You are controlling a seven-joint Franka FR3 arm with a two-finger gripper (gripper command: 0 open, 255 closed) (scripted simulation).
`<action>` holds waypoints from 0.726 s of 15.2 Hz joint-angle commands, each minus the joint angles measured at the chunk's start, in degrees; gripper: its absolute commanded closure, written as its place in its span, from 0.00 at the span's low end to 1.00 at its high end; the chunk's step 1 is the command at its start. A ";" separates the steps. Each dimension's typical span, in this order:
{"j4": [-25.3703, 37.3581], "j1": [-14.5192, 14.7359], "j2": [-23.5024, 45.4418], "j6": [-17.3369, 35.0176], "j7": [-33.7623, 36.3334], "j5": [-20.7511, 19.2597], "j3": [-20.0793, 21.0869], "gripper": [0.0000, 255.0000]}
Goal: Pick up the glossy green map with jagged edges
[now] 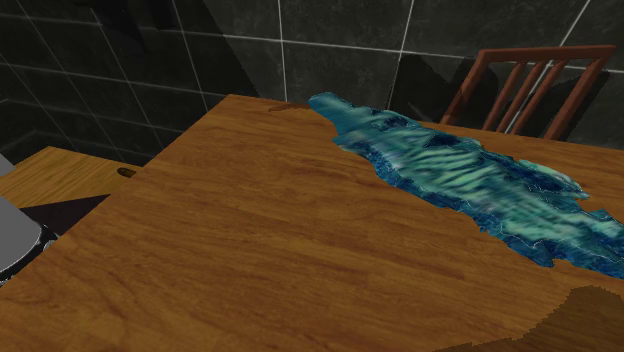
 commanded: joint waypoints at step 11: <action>13.88 -7.43 22.05 8.60 22.88 3.82 1.89 0.00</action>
